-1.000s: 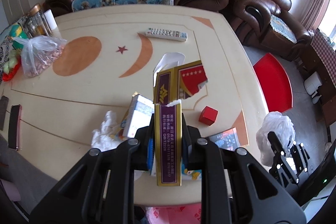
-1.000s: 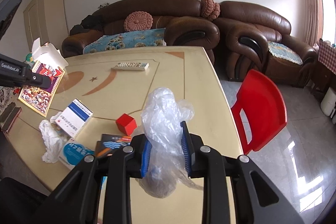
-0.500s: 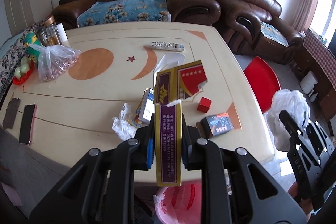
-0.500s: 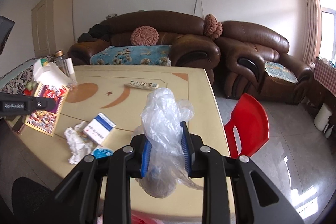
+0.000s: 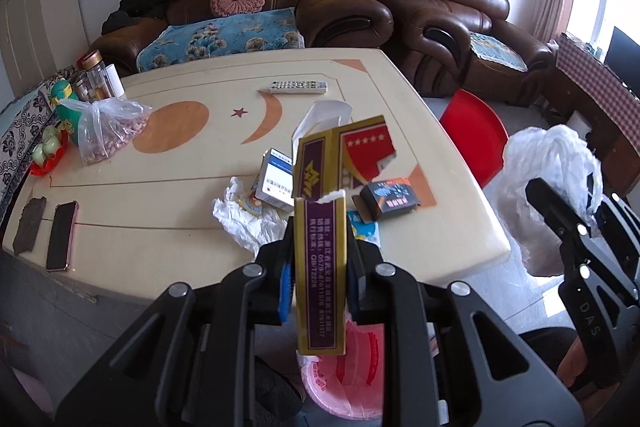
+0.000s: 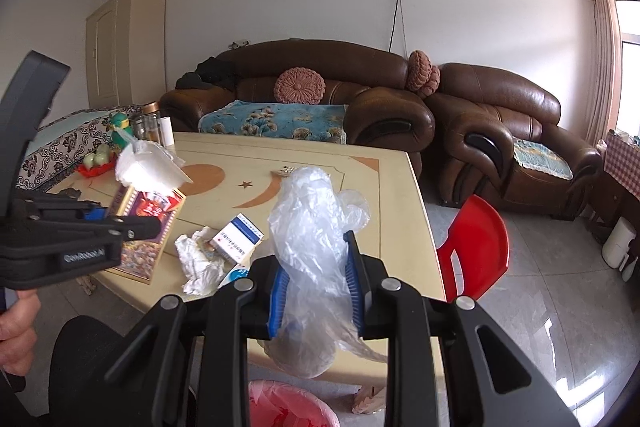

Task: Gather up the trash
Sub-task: 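Carry the cigarette box and plastic bag down over the pink bin with both tools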

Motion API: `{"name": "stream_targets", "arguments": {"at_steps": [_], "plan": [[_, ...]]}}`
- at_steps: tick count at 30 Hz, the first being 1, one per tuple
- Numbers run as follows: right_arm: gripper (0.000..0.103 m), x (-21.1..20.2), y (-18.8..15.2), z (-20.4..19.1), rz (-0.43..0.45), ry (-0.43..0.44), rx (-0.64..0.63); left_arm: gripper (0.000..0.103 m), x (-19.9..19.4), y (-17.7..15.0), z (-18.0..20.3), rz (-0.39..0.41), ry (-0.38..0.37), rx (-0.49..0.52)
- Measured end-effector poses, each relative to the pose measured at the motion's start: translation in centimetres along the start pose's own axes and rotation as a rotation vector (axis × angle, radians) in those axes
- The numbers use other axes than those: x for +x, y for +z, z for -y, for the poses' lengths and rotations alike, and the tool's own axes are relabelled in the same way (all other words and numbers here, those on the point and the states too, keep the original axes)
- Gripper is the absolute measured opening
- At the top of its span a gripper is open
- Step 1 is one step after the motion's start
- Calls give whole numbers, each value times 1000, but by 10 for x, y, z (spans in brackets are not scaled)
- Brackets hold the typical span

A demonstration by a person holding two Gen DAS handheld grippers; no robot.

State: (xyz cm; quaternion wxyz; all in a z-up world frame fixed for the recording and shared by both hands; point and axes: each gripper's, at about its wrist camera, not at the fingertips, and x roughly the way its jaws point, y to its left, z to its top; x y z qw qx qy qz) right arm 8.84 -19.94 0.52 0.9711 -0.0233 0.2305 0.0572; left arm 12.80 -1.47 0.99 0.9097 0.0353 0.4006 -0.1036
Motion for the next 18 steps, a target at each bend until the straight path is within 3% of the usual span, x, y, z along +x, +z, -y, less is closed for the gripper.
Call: {"name": "stream_targets", "arguments": {"at_steps": [9,18], "plan": [[26,-33,-16,-12,-9,12,-15,21,-16,-31,0,5,-32,2],[26,-34,-48,-17,-65,21,16,21,-3,-66,1,-40,-75,9]]}}
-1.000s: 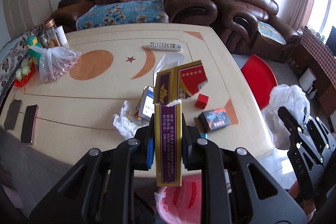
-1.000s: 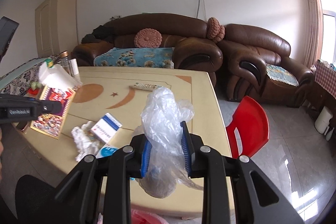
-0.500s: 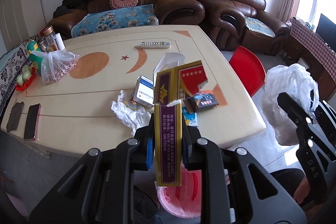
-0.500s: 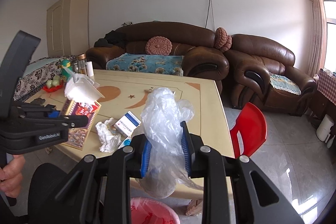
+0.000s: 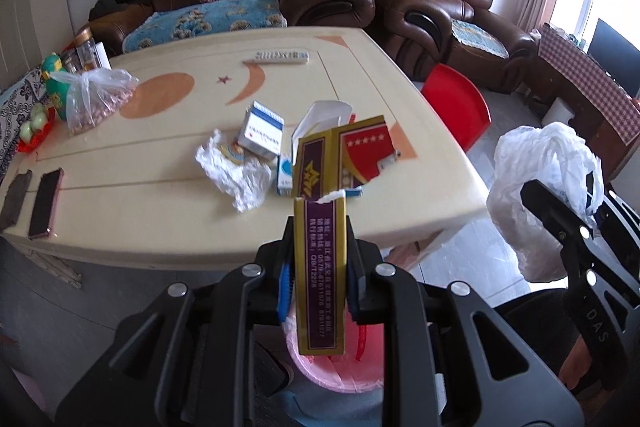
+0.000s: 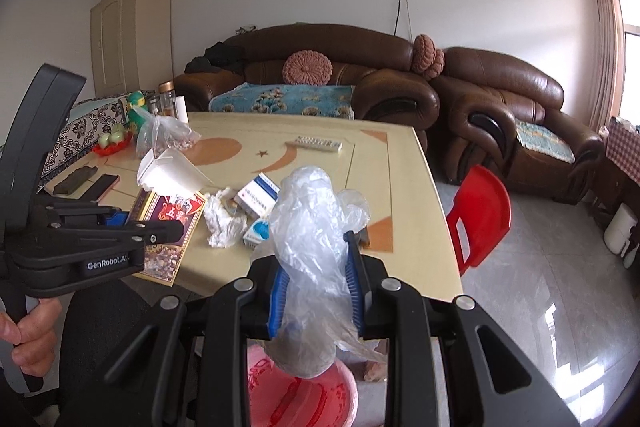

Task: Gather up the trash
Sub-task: 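Carry the cigarette box and plastic bag down over the pink bin with both tools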

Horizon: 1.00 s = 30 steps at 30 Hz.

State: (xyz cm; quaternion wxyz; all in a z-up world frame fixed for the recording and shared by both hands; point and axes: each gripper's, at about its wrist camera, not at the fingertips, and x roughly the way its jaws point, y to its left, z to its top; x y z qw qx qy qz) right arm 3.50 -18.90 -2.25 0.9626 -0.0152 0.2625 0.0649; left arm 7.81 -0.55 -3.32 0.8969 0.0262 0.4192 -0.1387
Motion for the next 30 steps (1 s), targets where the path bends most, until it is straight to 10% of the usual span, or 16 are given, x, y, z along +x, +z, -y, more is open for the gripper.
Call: {"name": "stream_targets", "arguments": {"at_steps": [30], "plan": [[26,118,-115,13,-355,57,66,21,143,-92,30,-339,-86,76]]}}
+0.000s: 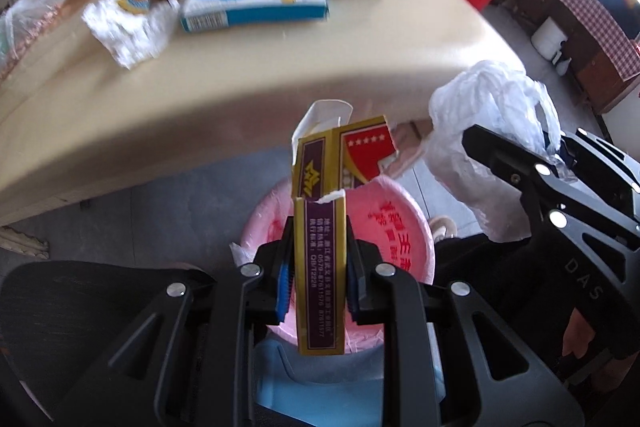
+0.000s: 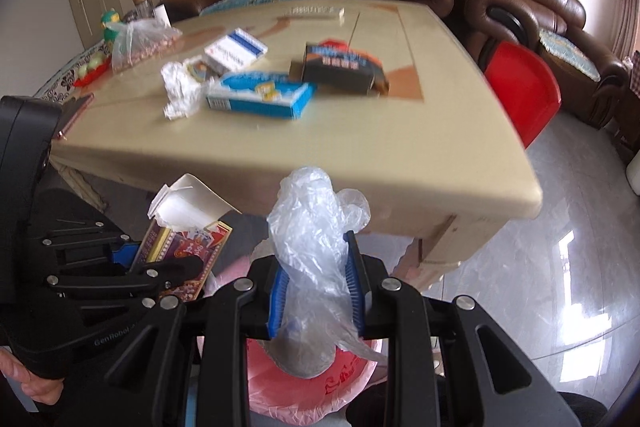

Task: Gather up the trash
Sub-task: 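Carry the cigarette box and plastic bag down over the pink bin with both tools, then open the left tool dropping the cigarette box while the right tool drops the plastic bag into the bin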

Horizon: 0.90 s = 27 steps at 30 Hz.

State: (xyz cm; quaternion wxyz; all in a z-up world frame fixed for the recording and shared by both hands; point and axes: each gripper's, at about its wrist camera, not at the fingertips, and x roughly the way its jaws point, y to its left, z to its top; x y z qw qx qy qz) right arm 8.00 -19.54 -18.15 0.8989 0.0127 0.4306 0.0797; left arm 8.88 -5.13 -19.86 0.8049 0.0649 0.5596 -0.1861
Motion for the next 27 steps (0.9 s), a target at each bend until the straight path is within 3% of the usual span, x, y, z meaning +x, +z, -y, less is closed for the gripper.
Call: {"name": "stream_targets", "arguments": {"at_steps": [13,27], "plan": [[26,57,-25,9,-152,34,24,21,70,3,-2,-166,-12,-10],[26,130,-56,8,-377,74,38,20,138,10,-14,-341,-10,-70]]}}
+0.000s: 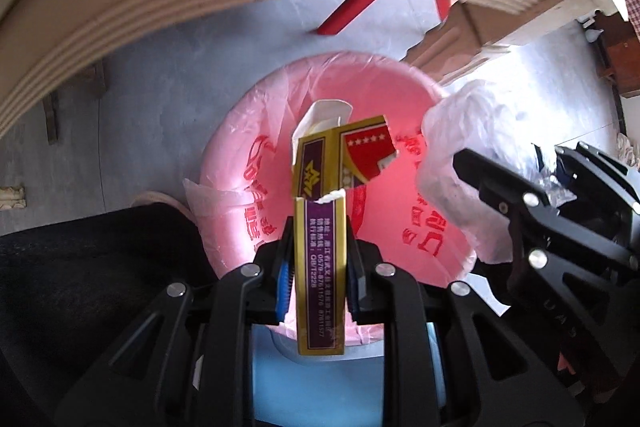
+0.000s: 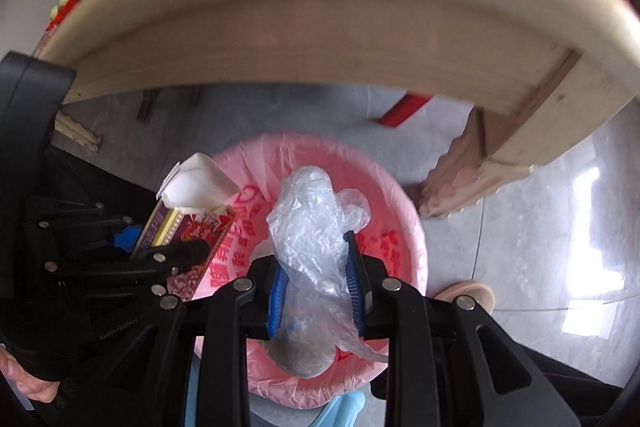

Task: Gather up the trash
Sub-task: 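Open the left tool dropping the cigarette box while the right tool drops the plastic bag into the bin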

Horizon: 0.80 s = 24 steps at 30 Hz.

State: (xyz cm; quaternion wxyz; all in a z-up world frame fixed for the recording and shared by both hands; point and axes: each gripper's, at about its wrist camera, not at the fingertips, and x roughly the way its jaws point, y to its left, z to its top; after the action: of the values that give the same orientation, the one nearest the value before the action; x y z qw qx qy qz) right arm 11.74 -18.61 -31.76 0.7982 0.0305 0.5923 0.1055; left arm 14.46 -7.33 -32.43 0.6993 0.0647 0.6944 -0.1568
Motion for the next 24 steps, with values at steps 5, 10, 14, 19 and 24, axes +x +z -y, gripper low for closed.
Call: {"name": "stream_targets", "arguments": {"at_steps": [5,10,14,19,24], "plan": [[26,24,-1,2,-68,-3,-8,20,29,7,4,-54,16,3],[26,44,-3,6,-121,2,1,20,49,11,-3,-112,-13,-33],[28,55,-7,12,-156,10,21,24,56,14,-1,-132,-5,-42],[36,59,-6,14,-161,8,29,51,52,13,-7,-128,32,-50],[42,62,-4,16,-165,-8,32,59,53,14,-12,-124,71,-58]]}}
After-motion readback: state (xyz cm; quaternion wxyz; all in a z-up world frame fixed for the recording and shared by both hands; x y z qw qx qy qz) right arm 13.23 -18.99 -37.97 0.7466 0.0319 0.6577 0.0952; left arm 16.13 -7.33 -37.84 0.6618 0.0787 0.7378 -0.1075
